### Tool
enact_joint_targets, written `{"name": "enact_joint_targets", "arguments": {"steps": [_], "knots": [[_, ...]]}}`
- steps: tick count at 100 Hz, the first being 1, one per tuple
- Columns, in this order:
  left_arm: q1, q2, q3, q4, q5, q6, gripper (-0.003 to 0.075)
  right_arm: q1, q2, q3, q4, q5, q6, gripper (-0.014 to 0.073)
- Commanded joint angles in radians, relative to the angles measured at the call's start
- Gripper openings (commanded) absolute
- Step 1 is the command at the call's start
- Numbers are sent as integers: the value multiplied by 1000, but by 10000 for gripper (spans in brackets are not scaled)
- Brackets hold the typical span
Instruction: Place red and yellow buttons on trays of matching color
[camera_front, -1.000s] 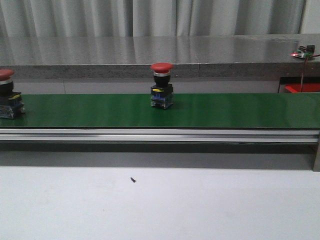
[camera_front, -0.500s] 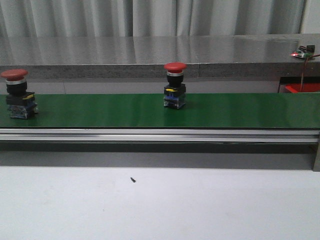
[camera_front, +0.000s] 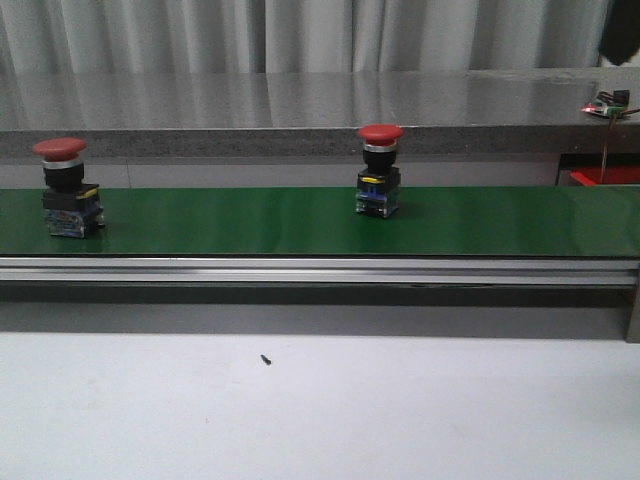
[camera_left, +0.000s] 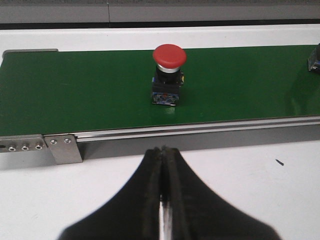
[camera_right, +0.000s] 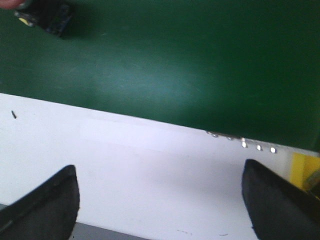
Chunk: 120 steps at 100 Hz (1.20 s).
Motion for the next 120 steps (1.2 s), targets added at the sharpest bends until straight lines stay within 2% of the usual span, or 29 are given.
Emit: {"name": "enact_joint_targets", "arguments": {"steps": [1, 23, 57, 69, 85, 106, 112, 120], "knots": [[-8, -2, -27, -20, -66, -3, -20, 36, 41, -105, 13, 3, -14, 644], [-8, -2, -27, -20, -66, -3, -20, 105, 222, -332, 14, 82, 25, 644], [-8, -2, -27, -20, -66, -3, -20, 174, 471, -603, 11, 158, 175, 644], [-8, -2, -27, -20, -66, -3, -20, 176, 538, -648, -1, 168, 244, 644], [-8, -2, -27, -20, -66, -3, -20, 176, 599, -665, -103, 174, 331, 644], [-8, -2, -27, -20, -66, -3, -20, 170, 656, -666, -113, 181, 335, 644], [-8, -2, -27, -20, -66, -3, -20, 170, 665, -666, -113, 185, 335, 617], [-8, -2, -27, -20, -66, -3, -20, 165, 679, -666, -113, 199, 347, 490]]}}
